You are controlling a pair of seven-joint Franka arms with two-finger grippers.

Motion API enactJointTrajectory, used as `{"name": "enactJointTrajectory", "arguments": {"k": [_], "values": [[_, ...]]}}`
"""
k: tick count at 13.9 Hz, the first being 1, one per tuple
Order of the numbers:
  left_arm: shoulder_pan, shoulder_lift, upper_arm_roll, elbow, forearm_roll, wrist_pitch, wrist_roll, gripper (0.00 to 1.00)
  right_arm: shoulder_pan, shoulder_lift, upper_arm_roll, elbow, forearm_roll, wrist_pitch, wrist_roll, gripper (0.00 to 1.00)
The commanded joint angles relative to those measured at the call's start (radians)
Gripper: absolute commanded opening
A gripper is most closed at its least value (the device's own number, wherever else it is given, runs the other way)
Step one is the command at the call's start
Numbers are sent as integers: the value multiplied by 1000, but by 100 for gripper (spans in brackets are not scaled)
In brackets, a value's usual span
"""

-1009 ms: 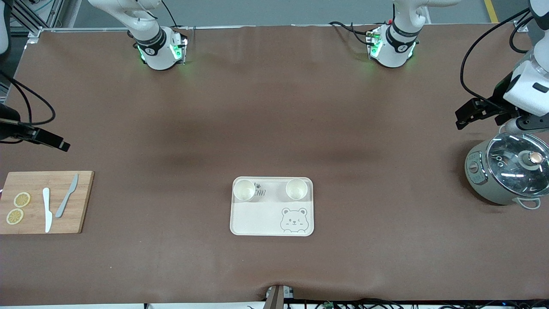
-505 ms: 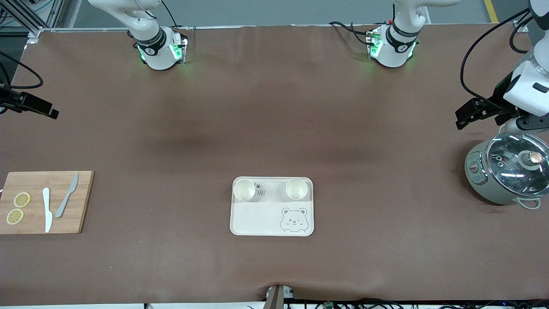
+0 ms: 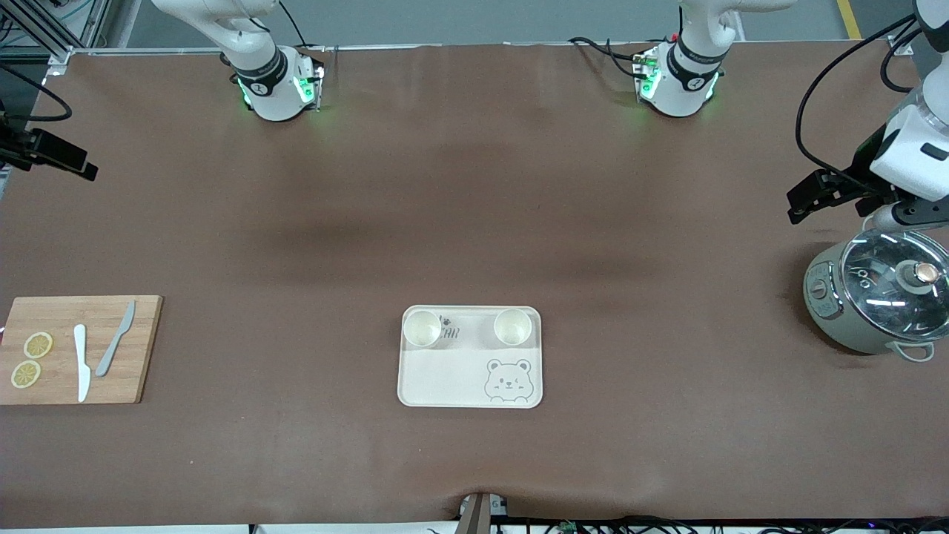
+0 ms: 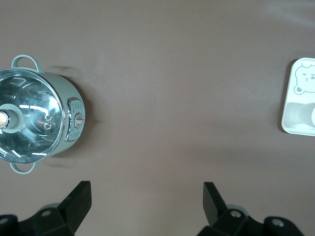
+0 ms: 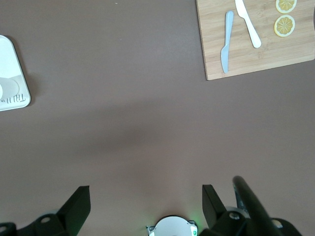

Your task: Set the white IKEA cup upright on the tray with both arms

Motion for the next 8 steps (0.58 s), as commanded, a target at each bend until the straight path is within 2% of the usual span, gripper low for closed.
{"name": "enactJointTrajectory", "arguments": {"k": [1, 8], "values": [[4, -14, -1, 1, -13, -14, 24, 100, 5, -9, 4, -14, -24, -3, -6, 100], [5, -3, 5, 45, -15, -51, 69, 100, 5, -4, 4, -9, -24, -1, -6, 100]]}}
